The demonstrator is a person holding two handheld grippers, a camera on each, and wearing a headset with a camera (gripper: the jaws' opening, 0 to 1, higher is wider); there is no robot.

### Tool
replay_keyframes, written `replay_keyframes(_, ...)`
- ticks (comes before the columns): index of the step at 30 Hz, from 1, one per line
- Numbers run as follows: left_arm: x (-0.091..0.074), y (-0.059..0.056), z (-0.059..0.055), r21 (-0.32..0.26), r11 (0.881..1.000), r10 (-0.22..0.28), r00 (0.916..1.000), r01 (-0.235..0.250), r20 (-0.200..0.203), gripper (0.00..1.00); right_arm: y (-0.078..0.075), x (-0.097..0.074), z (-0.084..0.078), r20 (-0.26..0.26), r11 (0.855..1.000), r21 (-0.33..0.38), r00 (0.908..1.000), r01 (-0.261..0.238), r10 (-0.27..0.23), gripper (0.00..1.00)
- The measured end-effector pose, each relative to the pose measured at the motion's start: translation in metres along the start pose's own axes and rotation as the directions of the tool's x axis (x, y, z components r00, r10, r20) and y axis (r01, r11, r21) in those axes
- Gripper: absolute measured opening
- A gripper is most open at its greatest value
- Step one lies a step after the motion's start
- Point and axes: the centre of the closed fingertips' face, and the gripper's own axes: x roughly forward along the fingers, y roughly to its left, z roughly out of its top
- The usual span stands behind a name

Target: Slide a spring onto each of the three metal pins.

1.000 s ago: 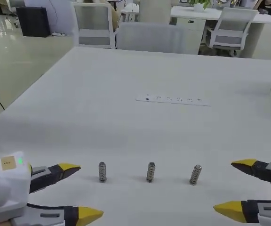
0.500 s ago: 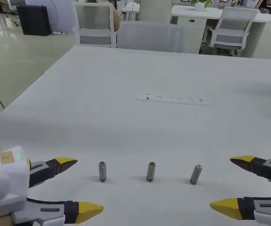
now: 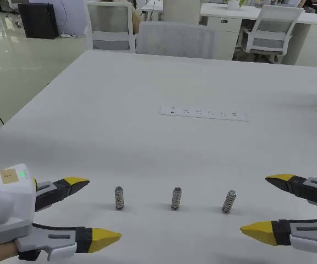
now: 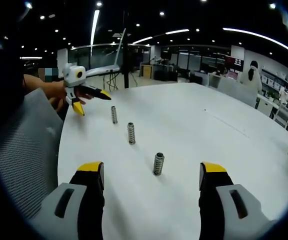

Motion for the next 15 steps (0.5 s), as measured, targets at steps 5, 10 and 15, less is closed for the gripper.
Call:
replay_keyframes(5,0.0003,0.0022,0.0004,-0.002,1.0,0.003,1.0,-0.003,0.0,0.76,-0.0019,0.0023,0.0,-0.008,1.0,-0.006,1.0,0.002,-0.002,0.78)
replay_keyframes(10,-0.0002,0.0045,0.0014,-0.002,1.0,0.005,1.0,-0.005,0.005,0.76,-0.0014,0.0028,0.0029,-0.001,1.0,0.0,1.0,0.006,-0.006,0.78)
replay_keyframes(15,-0.0003,0.0045,0.0008,-0.001,1.0,0.003,1.0,-0.003,0.004,0.76,-0.0007,0.0034,0.0013,-0.003,1.0,0.003,1.0,0.006,-0.006,0.78)
